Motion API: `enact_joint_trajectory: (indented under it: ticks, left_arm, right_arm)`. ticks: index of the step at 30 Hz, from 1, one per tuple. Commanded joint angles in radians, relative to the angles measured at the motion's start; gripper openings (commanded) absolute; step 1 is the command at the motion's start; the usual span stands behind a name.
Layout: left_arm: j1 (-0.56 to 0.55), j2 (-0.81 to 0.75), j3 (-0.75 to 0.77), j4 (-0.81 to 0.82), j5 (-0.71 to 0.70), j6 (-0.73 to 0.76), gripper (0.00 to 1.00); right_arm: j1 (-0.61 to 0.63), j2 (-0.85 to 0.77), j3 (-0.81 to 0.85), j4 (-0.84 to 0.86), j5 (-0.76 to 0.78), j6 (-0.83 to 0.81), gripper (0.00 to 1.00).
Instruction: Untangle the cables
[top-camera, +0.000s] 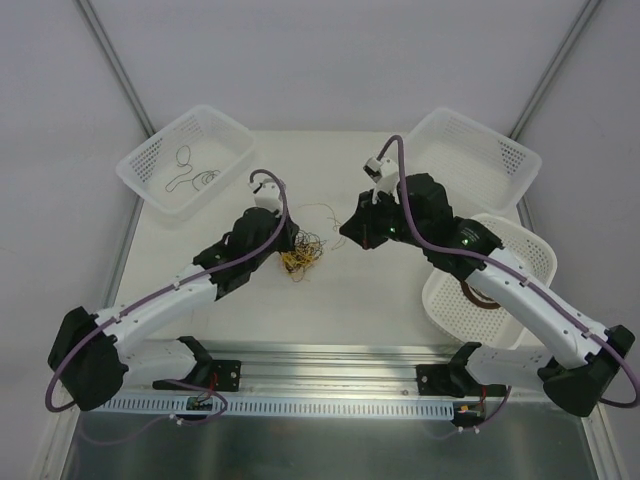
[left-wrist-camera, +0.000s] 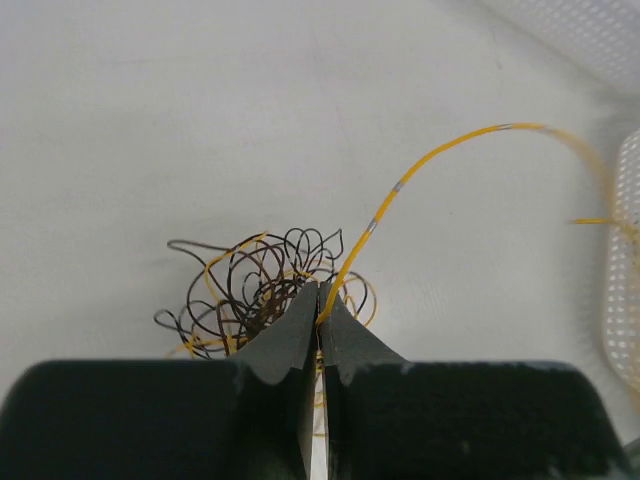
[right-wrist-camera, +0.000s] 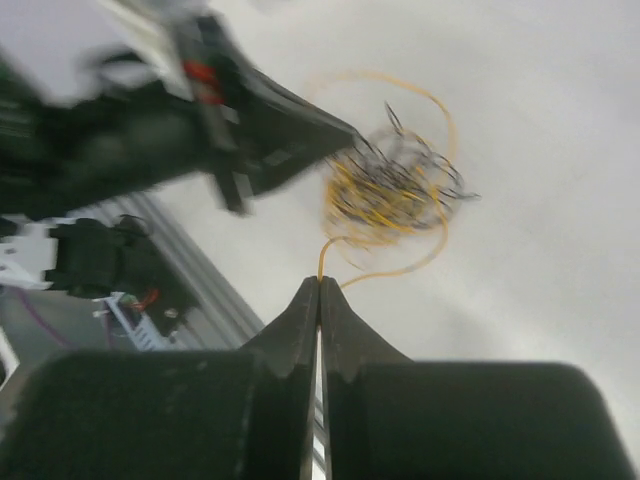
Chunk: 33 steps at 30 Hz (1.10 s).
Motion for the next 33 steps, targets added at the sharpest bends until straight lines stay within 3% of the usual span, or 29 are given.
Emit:
enact_joint_trajectory:
  ticks: [1,4,9,11,12,16,26,33]
  left_arm:
    - [0.010,-0.106,0.142,-0.129,-0.004,0.037,0.00]
    - [0.010,-0.112,0.269,-0.332,0.041,0.025,0.00]
    - [0.010,-0.135,0.314,-0.429,0.188,-0.069,0.00]
    - [0.010,-0.132,0.308,-0.430,0.211,-0.124,0.00]
    - [0.010,-0.115,0.306,-0.430,0.217,-0.135,0.00]
    - [0.010,-0.063,0.309,-0.430,0.216,-0.182,0.00]
    - [0.009,0.029,0.308,-0.430,0.265,-0.282,0.00]
    - [0.009,0.024,0.282,-0.432,0.228,-0.313,0.00]
  right_arm:
    - [-0.062,-0.048,-0.097,0.036,0.098,0.037,0.00]
    - [-0.136,-0.055,-0.161,0.045,0.098,0.044,0.01]
    - [-0.222,-0.005,-0.178,0.015,0.104,0.050,0.01]
    - [-0.221,0.024,-0.152,-0.002,0.092,0.041,0.12]
    - [-0.218,0.034,-0.146,0.002,0.048,0.040,0.25]
    - [-0.184,0.040,-0.132,0.047,0.012,0.042,0.47]
    - [-0.043,0.021,-0.224,0.214,-0.065,0.039,0.55]
    - [0.019,-0.052,-0.316,0.340,0.093,0.045,0.64]
